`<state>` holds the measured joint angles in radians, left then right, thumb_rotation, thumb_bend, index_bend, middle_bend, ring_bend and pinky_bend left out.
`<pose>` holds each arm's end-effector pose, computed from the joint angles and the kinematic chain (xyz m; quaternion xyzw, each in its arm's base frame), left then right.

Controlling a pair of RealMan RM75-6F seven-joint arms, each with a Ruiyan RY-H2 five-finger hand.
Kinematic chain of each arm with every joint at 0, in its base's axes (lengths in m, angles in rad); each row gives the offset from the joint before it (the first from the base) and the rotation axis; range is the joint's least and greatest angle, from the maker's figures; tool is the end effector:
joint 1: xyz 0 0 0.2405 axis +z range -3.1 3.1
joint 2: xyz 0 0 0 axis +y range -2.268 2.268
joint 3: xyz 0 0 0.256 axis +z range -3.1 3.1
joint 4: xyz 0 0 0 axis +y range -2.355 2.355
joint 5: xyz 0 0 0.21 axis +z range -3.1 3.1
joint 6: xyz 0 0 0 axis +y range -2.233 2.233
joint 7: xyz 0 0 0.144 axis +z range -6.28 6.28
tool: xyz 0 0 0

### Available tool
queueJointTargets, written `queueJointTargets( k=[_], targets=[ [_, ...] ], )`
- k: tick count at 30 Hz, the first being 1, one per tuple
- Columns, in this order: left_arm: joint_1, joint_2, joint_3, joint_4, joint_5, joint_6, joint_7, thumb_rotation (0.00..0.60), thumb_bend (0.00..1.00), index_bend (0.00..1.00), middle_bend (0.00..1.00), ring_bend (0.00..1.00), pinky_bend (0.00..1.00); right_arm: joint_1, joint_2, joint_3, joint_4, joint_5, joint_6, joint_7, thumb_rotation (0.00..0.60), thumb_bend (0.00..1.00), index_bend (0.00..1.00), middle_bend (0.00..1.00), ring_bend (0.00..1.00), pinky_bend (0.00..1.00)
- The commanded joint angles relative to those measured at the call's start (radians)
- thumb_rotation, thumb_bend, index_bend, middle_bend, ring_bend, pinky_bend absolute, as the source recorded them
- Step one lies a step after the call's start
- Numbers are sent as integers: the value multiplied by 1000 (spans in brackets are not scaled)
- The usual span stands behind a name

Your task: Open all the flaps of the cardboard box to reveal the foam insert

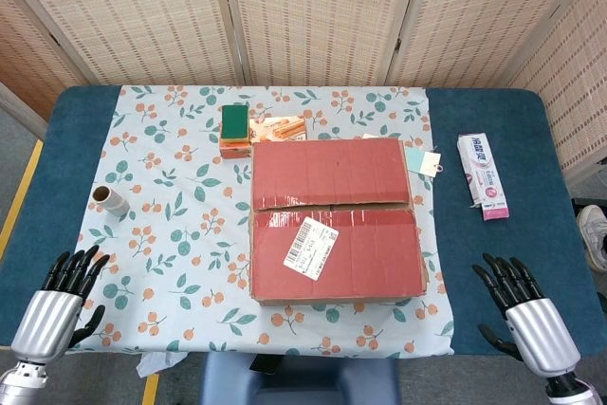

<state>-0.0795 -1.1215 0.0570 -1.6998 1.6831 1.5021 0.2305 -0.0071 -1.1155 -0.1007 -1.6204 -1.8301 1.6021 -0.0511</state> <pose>-0.2767 0.1527 0.1309 -0.6858 -0.3245 -0.3582 0.5441 -0.2836 -0.1160 0.1381 0.6779 -0.3469 0.4051 0.5060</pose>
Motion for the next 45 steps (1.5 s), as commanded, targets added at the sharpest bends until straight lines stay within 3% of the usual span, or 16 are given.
queueJointTargets(
  k=[1,8,12,19,30,37,45],
  targets=[
    [-2,2,-2,-1,-6,-4,-5,600,460,0,14,0,0,0,2,1,-1,5,-2,3,600,281,0,0,0,0],
    [-3,7,-5,2,-9,-5,-20,600,460,0,14,0,0,38,-16,29,15,-4,-13,50,600,281,0,0,0,0],
    [-12,8,-16,10,-18,-11,-33,600,460,0,14,0,0,83,-59,86,61,5,-10,78,600,281,0,0,0,0],
    [-37,19,-28,28,-42,-47,-106,600,460,0,14,0,0,203,-52,194,-9,56,-92,79,600,281,0,0,0,0],
    [-66,43,-40,57,-74,-89,-213,600,460,0,14,0,0,409,-69,333,-152,263,-369,-87,600,281,0,0,0,0],
    [-78,62,-40,73,-87,-111,-287,600,460,0,14,0,0,507,-143,390,-117,390,-461,-172,600,281,0,0,0,0],
    [-90,70,-39,102,-92,-127,-342,600,460,0,14,0,0,583,-240,398,-6,452,-499,-203,600,281,0,0,0,0]
  ],
)
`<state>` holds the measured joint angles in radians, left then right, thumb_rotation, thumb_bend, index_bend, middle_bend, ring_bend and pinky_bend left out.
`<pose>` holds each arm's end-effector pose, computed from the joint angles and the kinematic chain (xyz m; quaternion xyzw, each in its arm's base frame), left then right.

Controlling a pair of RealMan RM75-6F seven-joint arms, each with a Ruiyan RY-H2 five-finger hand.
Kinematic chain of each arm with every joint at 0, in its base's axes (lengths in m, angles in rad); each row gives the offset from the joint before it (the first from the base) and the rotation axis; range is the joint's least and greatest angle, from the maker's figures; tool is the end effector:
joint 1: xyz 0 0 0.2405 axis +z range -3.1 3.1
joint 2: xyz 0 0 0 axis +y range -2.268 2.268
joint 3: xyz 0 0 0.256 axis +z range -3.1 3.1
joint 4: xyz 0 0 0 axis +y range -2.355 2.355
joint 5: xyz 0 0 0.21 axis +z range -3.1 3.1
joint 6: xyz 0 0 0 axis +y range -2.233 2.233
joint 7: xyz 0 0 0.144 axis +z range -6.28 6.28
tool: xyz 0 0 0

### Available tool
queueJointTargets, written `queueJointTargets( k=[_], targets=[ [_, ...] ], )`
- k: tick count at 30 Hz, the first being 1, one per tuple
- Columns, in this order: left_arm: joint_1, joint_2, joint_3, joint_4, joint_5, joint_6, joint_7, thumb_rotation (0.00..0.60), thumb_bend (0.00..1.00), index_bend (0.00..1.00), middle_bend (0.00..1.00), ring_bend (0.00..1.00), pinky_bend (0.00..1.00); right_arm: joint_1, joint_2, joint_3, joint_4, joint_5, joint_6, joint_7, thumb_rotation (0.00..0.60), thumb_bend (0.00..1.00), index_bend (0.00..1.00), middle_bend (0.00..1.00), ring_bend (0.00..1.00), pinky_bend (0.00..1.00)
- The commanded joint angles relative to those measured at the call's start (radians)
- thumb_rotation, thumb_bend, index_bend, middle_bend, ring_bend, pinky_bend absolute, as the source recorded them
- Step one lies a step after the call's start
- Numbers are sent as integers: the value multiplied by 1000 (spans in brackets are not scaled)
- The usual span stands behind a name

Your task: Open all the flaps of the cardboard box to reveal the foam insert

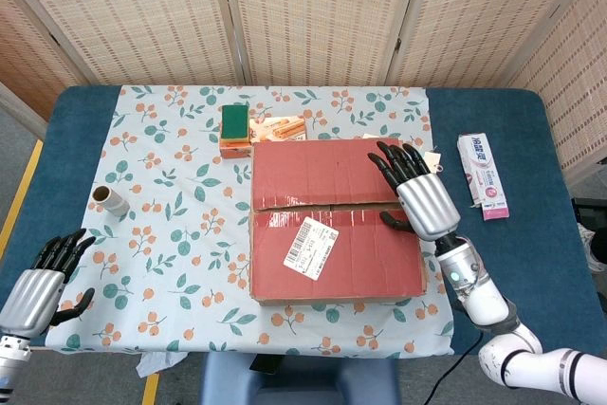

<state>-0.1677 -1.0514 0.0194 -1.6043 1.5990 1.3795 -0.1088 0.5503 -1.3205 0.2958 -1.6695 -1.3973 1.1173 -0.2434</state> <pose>-0.3034 0.1900 0.1535 -0.6614 -0.4016 -0.3773 0.5088 -0.1495 -0.3285 0.0849 0.6919 -0.3026 0.4747 0.4521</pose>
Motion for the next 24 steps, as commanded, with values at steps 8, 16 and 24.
queueJointTargets(
  k=[8,16,24],
  targets=[
    [4,4,-4,14,-40,-9,-28,600,460,0,14,0,0,98,-92,11,140,97,-97,21,600,281,0,0,0,0],
    [8,12,-8,30,-57,-8,-87,600,460,0,14,0,0,174,-135,67,216,150,-132,69,600,281,0,0,0,0],
    [-2,17,-17,61,-92,-45,-158,600,460,0,14,0,0,261,-86,181,200,258,-164,65,600,282,0,0,0,0]
  ],
)
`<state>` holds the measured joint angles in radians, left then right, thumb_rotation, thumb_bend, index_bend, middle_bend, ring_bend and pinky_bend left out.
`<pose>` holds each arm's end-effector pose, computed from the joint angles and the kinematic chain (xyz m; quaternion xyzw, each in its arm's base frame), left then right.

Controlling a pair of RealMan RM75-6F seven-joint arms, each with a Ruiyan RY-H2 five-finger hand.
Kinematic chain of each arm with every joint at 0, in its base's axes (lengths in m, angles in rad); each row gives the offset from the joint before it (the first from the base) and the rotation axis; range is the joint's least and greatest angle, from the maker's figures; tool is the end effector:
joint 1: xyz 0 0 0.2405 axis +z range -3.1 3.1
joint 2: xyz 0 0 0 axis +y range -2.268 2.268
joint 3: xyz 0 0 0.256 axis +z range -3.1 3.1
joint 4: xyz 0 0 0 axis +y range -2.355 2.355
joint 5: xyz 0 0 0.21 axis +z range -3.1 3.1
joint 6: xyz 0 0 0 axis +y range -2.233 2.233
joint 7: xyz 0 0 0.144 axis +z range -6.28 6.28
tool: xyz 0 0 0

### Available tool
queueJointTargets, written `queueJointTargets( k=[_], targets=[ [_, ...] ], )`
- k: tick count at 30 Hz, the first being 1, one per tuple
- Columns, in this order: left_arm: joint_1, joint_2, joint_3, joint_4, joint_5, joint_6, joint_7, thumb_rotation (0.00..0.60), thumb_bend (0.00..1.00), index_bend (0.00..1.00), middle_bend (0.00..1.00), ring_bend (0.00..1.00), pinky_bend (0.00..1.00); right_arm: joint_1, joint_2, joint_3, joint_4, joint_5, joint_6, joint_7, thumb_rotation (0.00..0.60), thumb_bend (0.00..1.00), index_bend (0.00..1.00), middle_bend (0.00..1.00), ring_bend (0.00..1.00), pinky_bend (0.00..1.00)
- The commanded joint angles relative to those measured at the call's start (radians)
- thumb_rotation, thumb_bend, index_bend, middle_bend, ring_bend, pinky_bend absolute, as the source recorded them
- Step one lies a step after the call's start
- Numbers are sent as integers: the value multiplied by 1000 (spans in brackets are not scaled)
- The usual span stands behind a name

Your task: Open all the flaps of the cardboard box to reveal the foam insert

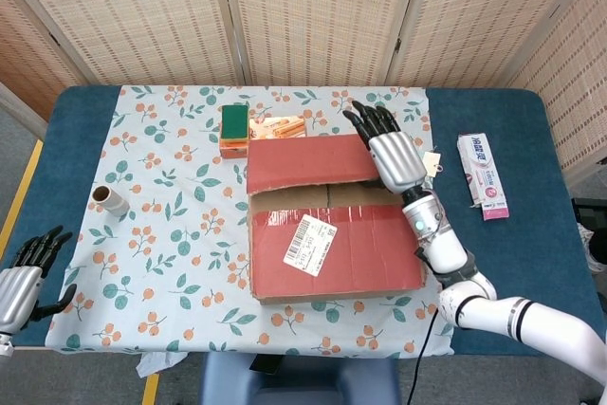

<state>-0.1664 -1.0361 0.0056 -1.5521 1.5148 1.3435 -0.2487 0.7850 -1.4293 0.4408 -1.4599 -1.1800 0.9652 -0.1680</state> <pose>-0.3269 0.1956 0.1681 -0.6169 -0.4509 -0.3783 0.5225 -0.0984 -0.4103 0.0784 0.6578 -0.3436 0.5082 0.4369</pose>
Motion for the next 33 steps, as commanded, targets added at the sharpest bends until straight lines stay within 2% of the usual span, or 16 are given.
queueJointTargets(
  k=[1,9,13,18,21,23,25,28,33],
  targets=[
    [-5,2,-3,13,-11,-14,-29,600,460,0,14,0,0,37,28,47,-8,57,-15,-20,600,282,0,0,0,0],
    [-18,5,-15,50,-46,-58,-104,600,460,0,14,0,0,175,31,137,107,247,-108,-62,600,281,0,0,0,0],
    [-21,5,-20,71,-61,-73,-133,600,460,0,14,0,0,245,21,166,211,323,-146,-64,600,282,0,0,0,0],
    [-25,3,-23,87,-77,-94,-146,600,460,0,14,0,0,323,-31,167,414,384,-215,-39,600,282,0,0,0,0],
    [-25,0,-26,90,-89,-100,-138,600,460,0,14,0,0,356,-80,146,569,367,-260,12,600,281,0,0,0,0],
    [-24,-3,-28,90,-96,-102,-130,600,460,0,14,0,0,361,-96,134,625,338,-286,65,600,281,0,0,0,0],
    [-24,-4,-29,91,-97,-103,-129,600,460,0,14,0,0,353,-98,127,629,303,-295,128,600,281,0,0,0,0],
    [-24,-8,-31,97,-100,-103,-128,600,460,0,14,0,0,311,-67,108,565,227,-281,231,600,281,0,0,0,0],
    [-26,-13,-35,97,-112,-110,-109,600,460,0,14,0,0,189,63,62,342,131,-245,341,600,282,0,0,0,0]
  ],
)
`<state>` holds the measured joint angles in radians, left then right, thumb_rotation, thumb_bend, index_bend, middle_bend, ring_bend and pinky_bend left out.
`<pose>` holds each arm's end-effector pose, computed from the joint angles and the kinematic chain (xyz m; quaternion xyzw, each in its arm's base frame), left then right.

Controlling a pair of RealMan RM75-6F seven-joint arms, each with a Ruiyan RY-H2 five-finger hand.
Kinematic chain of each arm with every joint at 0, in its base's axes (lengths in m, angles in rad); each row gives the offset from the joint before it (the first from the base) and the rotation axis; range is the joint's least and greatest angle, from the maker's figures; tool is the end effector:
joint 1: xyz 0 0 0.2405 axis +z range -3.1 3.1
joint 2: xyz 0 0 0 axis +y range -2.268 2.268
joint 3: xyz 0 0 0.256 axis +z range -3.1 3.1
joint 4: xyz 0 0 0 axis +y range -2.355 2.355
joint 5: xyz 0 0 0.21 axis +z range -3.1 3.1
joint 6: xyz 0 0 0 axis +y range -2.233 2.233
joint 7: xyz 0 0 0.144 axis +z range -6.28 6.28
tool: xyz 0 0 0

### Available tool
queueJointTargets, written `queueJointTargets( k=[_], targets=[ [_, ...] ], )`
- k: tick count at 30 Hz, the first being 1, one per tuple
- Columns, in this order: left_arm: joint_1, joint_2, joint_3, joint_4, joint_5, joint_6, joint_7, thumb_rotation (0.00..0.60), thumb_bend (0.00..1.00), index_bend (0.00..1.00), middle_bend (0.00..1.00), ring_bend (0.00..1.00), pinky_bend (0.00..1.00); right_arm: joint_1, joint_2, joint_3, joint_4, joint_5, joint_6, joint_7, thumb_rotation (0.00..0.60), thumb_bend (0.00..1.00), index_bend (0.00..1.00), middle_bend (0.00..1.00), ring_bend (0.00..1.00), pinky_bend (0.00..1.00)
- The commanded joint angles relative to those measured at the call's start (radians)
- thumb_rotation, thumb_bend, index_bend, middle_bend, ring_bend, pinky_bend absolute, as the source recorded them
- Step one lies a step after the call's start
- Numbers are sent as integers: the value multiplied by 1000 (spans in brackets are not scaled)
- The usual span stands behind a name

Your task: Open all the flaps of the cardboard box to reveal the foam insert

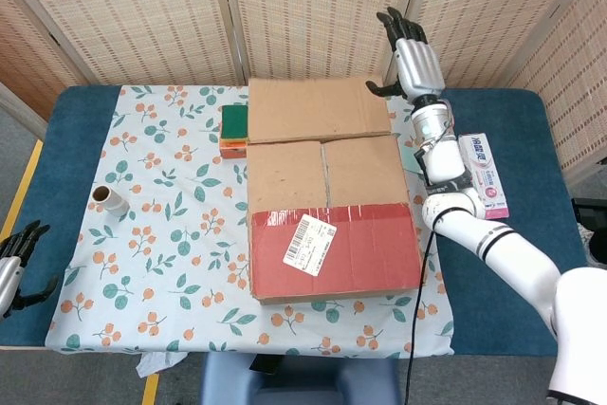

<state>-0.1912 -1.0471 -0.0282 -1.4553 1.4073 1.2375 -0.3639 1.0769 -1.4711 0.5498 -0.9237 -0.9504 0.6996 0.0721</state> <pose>-0.3569 0.2130 0.1787 -0.5733 -0.4953 -0.3630 0.5424 -0.0800 -0.5300 0.1395 0.5667 -0.4099 0.5308 0.4786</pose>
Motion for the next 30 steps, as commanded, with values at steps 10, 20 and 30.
queueJointTargets(
  k=[10,20,30],
  targets=[
    [-9,-11,-4,-12,-13,-20,58,600,460,0,14,0,0,-361,460,-118,-710,-230,-48,416,600,282,0,0,0,8],
    [-28,-20,-7,-8,-16,-49,79,600,460,0,14,59,0,-439,577,-192,-769,-559,-123,993,600,282,0,0,41,257],
    [-24,-25,-13,-11,-39,-48,103,600,460,0,74,83,0,-290,482,-443,-487,-924,40,1630,600,281,0,50,114,257]
  ],
)
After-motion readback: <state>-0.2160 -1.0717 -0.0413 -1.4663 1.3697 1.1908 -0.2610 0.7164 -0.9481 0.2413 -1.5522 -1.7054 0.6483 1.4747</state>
